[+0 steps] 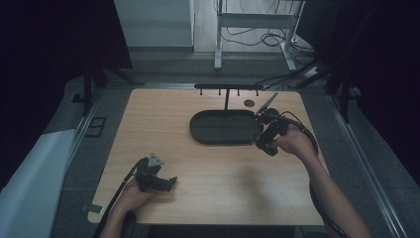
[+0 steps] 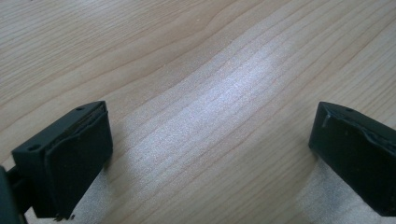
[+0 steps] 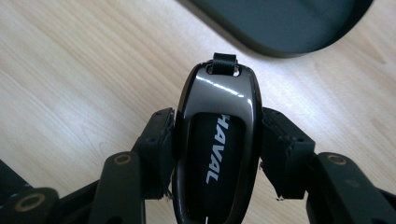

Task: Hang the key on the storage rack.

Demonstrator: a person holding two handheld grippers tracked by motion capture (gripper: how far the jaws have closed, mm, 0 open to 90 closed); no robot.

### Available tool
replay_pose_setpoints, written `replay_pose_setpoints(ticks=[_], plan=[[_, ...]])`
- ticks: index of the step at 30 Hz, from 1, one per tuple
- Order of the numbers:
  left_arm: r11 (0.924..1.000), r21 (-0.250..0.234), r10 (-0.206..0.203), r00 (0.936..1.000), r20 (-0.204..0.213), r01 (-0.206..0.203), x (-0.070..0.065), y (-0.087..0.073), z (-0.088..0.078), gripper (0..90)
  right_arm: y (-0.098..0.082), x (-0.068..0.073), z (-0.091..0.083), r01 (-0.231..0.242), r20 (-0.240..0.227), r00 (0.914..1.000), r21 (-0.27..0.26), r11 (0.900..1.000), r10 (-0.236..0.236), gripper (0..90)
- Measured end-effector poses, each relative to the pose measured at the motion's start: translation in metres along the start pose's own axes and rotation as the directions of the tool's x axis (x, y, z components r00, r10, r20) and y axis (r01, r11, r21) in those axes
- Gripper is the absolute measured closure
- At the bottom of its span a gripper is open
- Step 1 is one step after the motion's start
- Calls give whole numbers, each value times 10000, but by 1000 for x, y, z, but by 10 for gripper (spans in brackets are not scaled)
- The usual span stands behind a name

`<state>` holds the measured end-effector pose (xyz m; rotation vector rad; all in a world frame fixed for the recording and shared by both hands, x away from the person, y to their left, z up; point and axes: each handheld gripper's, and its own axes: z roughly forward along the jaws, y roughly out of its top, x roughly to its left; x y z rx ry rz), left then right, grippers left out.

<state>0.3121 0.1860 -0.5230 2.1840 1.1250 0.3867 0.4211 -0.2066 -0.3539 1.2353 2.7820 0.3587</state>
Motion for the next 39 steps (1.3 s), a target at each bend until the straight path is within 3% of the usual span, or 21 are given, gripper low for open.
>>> replay_pose_setpoints(ticks=[12, 26, 39], plan=[[10000, -4, -36, 10000, 5, 36, 0, 0, 0, 0, 20, -25, -24, -705, 384, 9967, -324, 9970, 718, 480], [10000, 55, 44, 10000, 14, -44, 0, 0, 0, 0, 50, -52, -47, -1507, 723, 9851, -760, 9857, 1562, 480], [10000, 29, 22, 10000, 15, -22, 0, 0, 0, 0, 74, -62, -58, -1810, 834, 9785, -924, 9791, 1887, 481]])
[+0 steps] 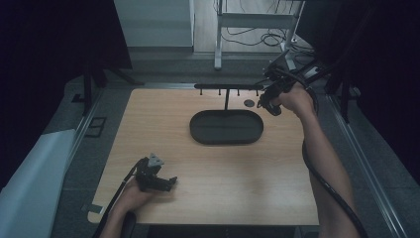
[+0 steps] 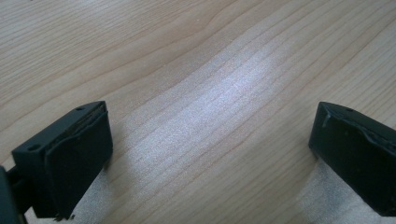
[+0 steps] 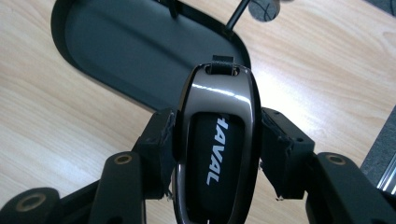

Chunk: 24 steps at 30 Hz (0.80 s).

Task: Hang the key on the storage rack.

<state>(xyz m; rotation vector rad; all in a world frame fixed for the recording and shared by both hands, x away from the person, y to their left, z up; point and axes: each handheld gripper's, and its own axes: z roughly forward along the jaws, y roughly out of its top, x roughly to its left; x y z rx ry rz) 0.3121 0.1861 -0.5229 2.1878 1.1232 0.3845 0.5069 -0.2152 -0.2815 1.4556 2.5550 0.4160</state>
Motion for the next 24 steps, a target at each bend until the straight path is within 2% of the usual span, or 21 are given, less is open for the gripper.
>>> replay_pose_setpoints(ticks=[8, 18, 21, 24], plan=[[10000, 0, -17, 10000, 4, 17, 0, 0, 0, 0, 18, 0, -12, -141, 159, 9998, -211, 9997, 144, 481], [10000, 0, 5, 10000, 2, -5, 0, 0, 0, 0, 30, -1, -9, -226, 280, 9993, -320, 9992, 235, 481], [10000, 2, 6, 10000, 1, -6, 0, 0, 0, 0, 32, -7, -9, -431, 384, 9983, -480, 9979, 449, 482], [10000, -1, 5, 10000, 1, -5, 0, 0, 0, 0, 30, -16, -6, -623, 764, 9948, -676, 9958, 674, 481]])
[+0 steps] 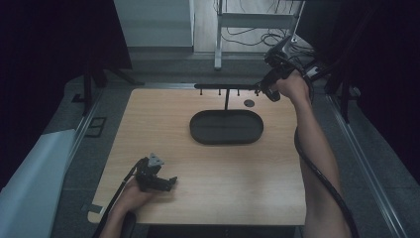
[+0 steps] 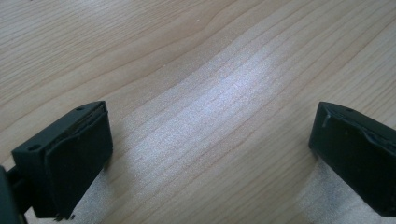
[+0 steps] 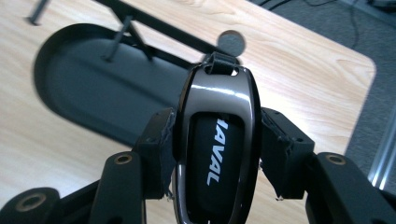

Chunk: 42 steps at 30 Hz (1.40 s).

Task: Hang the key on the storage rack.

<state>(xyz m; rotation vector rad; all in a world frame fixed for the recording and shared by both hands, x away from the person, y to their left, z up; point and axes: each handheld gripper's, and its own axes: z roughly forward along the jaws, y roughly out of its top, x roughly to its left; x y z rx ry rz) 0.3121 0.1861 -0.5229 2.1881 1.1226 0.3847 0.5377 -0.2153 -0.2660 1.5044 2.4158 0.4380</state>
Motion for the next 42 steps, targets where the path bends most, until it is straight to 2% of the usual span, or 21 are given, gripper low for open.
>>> replay_pose_setpoints(ticks=[3, 11, 22, 23, 36, 42], plan=[[10000, 4, -4, 10000, 9, 4, 0, 0, 0, 0, -3, -5, 5, -69, 186, 9998, 9, 10000, 69, 481], [10000, -24, -18, 10000, -2, 18, 0, 0, 0, 0, -19, -16, 34, -299, 268, 9992, 295, 9991, 291, 482], [10000, -36, -15, 10000, -17, 15, 0, 0, 0, 0, -35, -20, 66, -473, 308, 9985, 717, 9963, 452, 482], [10000, -36, -15, 10000, -18, 15, 0, 0, 0, 0, -37, -20, 73, -521, 174, 9986, 731, 9960, 509, 482], [10000, 0, 14, 10000, -25, -14, 0, 0, 0, 0, -40, 1, 108, -205, 28, 9998, 703, 9973, 203, 479], [10000, 16, 35, 10000, -22, -35, 0, 0, 0, 0, -41, 4, 113, -4, -72, 10000, 526, 9986, 8, 465]])
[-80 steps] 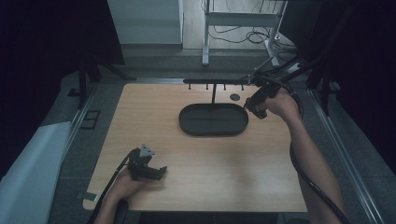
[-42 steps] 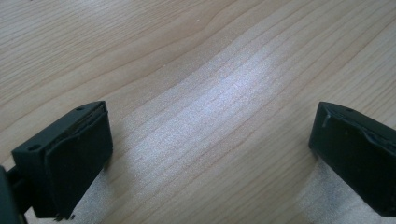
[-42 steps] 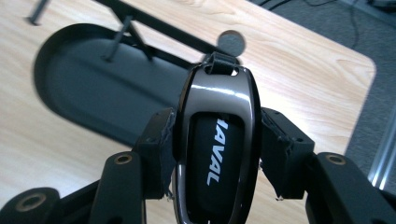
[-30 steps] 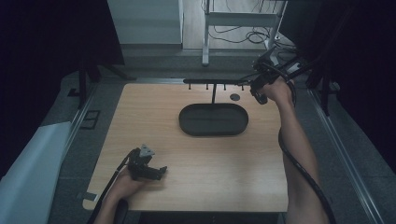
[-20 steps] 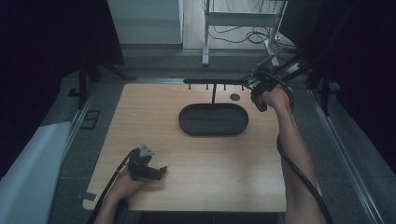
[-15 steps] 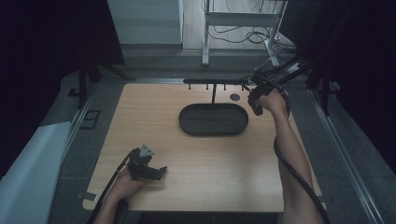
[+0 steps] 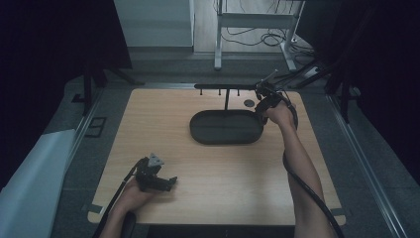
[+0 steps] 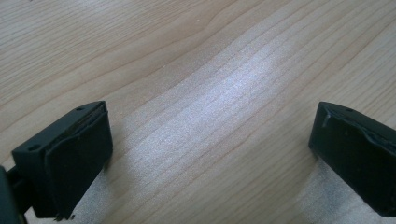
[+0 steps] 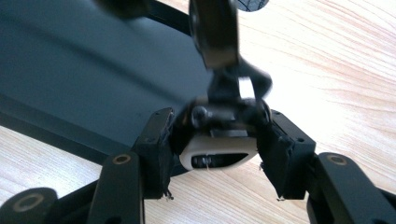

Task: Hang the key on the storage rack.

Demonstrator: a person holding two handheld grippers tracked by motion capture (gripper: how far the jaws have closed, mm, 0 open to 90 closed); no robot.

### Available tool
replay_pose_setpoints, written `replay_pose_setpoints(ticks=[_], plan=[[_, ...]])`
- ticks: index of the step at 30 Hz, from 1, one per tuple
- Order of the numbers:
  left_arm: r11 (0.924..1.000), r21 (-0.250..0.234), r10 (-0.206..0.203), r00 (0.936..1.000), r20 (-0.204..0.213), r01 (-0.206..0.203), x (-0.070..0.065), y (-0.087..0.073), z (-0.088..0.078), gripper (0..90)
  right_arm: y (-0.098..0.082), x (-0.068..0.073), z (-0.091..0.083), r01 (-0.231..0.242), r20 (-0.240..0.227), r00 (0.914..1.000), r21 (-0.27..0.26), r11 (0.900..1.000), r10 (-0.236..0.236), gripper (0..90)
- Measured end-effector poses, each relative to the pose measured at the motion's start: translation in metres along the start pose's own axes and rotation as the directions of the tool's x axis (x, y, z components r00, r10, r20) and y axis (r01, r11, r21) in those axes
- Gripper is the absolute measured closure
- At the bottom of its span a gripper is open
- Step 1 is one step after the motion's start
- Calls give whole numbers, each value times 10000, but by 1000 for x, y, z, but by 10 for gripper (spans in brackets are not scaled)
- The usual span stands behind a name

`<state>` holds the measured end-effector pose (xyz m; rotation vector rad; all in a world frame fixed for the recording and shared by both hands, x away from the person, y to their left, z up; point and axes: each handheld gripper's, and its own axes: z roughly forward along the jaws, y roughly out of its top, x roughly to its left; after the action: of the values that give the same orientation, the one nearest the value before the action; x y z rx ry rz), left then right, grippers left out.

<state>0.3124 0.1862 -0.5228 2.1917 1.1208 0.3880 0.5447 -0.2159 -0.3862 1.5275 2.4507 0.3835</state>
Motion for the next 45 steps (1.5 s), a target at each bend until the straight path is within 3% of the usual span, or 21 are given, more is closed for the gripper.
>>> replay_pose_setpoints(ticks=[1, 10, 20, 31, 45], plan=[[10000, 0, -1, 10000, 0, 1, 0, 0, 0, 0, -1, 1, 0, 259, -51, 9997, -91, 9996, -259, 439], [10000, -28, -36, 10000, 8, 36, 0, 0, 0, 0, -11, 5, -4, 785, -223, 9966, -174, 9968, -789, 379], [10000, 7, -18, 10000, 14, 18, 0, 0, 0, 0, -26, 4, -14, 837, -521, 9949, -583, 9948, -868, 369], [10000, 5, -31, 10000, 9, 31, 0, 0, 0, 0, -47, 3, -41, 1140, -631, 9908, -933, 9891, -1201, 279], [10000, 17, -14, 10000, 3, 14, 0, 0, 0, 0, -71, 8, -55, 1437, -610, 9868, -933, 9852, -1498, 193]])
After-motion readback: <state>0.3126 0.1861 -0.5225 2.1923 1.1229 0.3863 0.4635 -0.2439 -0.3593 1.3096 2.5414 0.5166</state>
